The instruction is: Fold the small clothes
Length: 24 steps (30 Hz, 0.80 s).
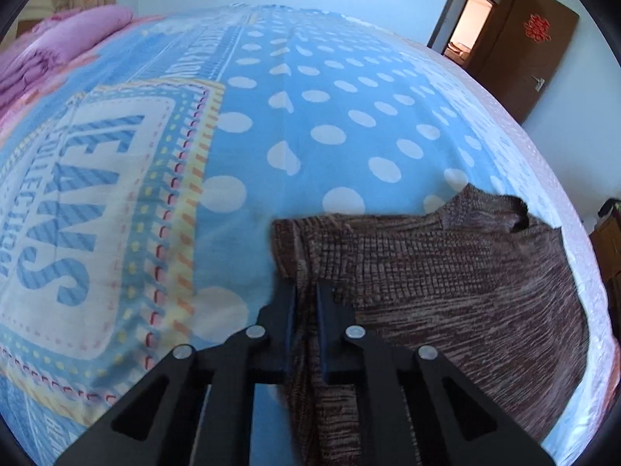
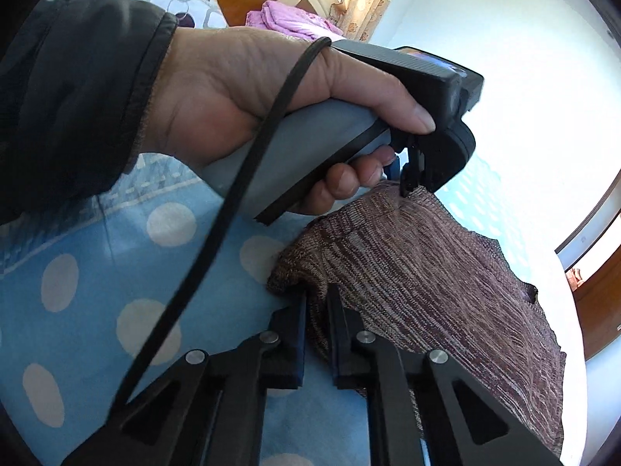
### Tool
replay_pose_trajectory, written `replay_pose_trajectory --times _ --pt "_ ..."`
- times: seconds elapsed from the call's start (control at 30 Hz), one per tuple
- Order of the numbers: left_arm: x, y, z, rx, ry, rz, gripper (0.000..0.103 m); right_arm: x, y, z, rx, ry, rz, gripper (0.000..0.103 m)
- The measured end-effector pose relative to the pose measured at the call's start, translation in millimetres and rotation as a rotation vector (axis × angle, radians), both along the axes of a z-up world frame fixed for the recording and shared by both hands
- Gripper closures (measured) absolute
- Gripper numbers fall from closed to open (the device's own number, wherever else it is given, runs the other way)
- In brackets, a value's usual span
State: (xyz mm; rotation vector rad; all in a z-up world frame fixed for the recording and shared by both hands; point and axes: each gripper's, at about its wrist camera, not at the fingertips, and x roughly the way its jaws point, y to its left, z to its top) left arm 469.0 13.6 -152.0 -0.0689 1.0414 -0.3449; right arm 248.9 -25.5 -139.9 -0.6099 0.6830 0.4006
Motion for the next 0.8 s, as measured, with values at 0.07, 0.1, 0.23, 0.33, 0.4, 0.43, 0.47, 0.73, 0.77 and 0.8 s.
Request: replay_pose_trajectory --times 0.07,0.1,0.23,0.33,0.4,0.43,0.47,0.73,0.77,0.8 --pt "0.7 1.5 3.4 -0.008 0.009 0.013 0.093 0.0 -6.2 6.4 0.042 0.013 -0.012 0.095" --pt "0.2 2.2 5.6 -0.017 0.011 0.017 0.093 0.4 -10.4 9.9 0.067 0.019 -0.02 0.095" --pt "-5.1 2.2 17.2 -0.016 -0.002 0.024 0.093 -1.6 -26.1 24.4 0.139 0.031 -0.044 0.095" --pt "-8.3 2.6 28.3 -0.035 -0.015 0.034 0.093 -1.2 -43.2 32.9 0.178 0.034 -0.066 0.096" --pt "-10.8 0.4 36.3 -0.04 -0.029 0.039 0.093 -5.7 -47.7 37.6 0.19 0.022 -0.079 0.096" --pt "-12.3 -1.4 40.5 -0.041 -0.037 0.04 0.094 -6.7 -51.9 39.6 0.196 0.02 -0.085 0.096" --pt "-14.1 -3.3 44.9 -0.043 -0.044 0.04 0.094 -7.6 -56.8 41.5 0.205 0.019 -0.092 0.096" --pt "-23.6 -26.1 73.0 -0.057 -0.094 0.022 0.094 -14.2 -86.0 51.7 0.266 0.019 -0.148 0.096" --pt "-24.3 -29.1 75.3 -0.061 -0.094 0.02 0.094 -14.5 -89.1 53.0 0.271 0.018 -0.152 0.096" --pt "-24.8 -32.0 77.0 -0.065 -0.095 0.017 0.094 -14.7 -92.6 54.6 0.278 0.018 -0.158 0.096"
